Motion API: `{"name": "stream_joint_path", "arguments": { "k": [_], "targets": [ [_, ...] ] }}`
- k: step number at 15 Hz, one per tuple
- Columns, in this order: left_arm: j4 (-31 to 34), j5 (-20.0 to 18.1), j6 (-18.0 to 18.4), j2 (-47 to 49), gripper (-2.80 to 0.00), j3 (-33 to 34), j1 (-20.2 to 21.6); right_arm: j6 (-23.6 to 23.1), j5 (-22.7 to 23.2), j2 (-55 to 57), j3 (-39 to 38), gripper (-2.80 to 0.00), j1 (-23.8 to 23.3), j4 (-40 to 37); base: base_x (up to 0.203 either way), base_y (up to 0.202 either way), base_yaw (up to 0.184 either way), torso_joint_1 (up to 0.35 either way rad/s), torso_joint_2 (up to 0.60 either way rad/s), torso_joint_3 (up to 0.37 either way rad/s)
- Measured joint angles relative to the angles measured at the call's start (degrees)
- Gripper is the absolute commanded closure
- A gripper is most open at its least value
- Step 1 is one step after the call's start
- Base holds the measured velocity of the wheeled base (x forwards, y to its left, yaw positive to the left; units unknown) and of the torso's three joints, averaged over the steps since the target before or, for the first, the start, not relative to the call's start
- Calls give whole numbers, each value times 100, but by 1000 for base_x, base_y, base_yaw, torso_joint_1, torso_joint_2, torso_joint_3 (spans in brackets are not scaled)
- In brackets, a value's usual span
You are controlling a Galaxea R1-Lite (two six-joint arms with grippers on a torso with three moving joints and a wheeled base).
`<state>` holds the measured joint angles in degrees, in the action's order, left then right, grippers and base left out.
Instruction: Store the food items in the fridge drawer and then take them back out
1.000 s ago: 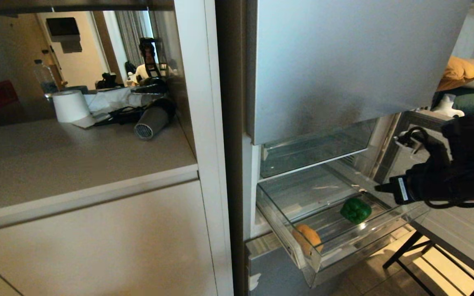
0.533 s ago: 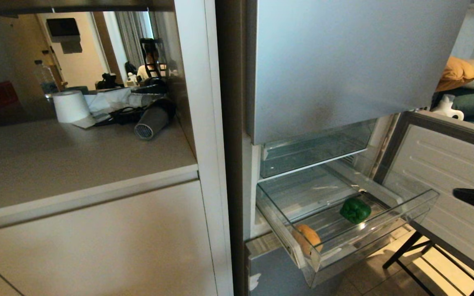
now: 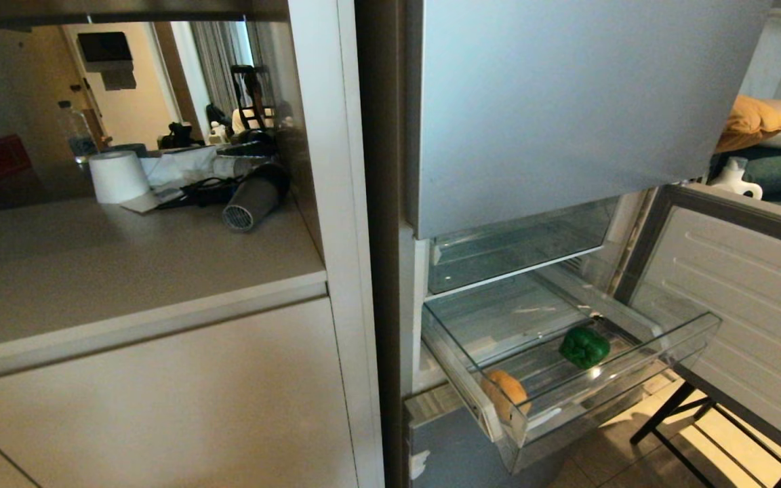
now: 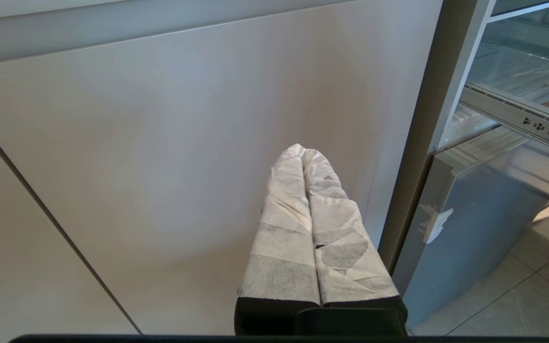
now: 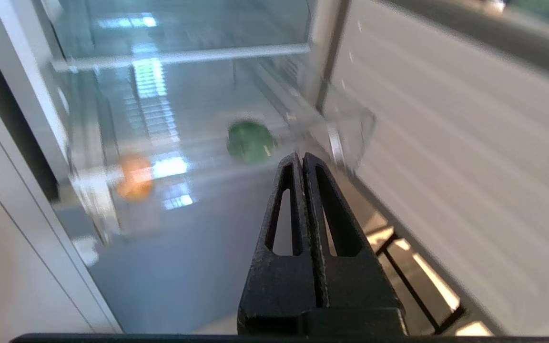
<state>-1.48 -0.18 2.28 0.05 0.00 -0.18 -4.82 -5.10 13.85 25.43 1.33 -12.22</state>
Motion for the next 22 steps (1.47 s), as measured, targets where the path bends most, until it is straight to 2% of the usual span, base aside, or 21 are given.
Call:
{"name": "stream_joint_path", "arguments": {
  "k": [3,5,7,8,13,15,20,22],
  "targets": [
    [0,0,0,0,0,0,0,56,-28,-930,-976,0,-58,-59,0,0,0,0,0,0],
    [0,0,-44,0,0,0,0,129,42,-1202,-1671,0,-77,437,0,0,0,0,0,0],
    [1,0,-72,0,0,0,0,177,391,-1323,-2257,0,-102,1146,0,0,0,0,0,0],
    [2,1,-74,0,0,0,0,224,560,-1359,-2396,0,-108,1257,0,0,0,0,0,0],
    [0,0,-75,0,0,0,0,225,650,-1337,-2522,0,-117,1198,0,0,0,0,0,0],
    [0,0,-79,0,0,0,0,232,569,-918,-2548,0,-122,1357,0,0,0,0,0,0],
    [0,0,-79,0,0,0,0,471,479,940,-2533,0,-219,3186,0,0,0,0,0,0],
    [4,1,-79,0,0,0,0,433,477,1288,-2533,0,-236,3386,0,0,0,54,-107,-71]
  ]
}}
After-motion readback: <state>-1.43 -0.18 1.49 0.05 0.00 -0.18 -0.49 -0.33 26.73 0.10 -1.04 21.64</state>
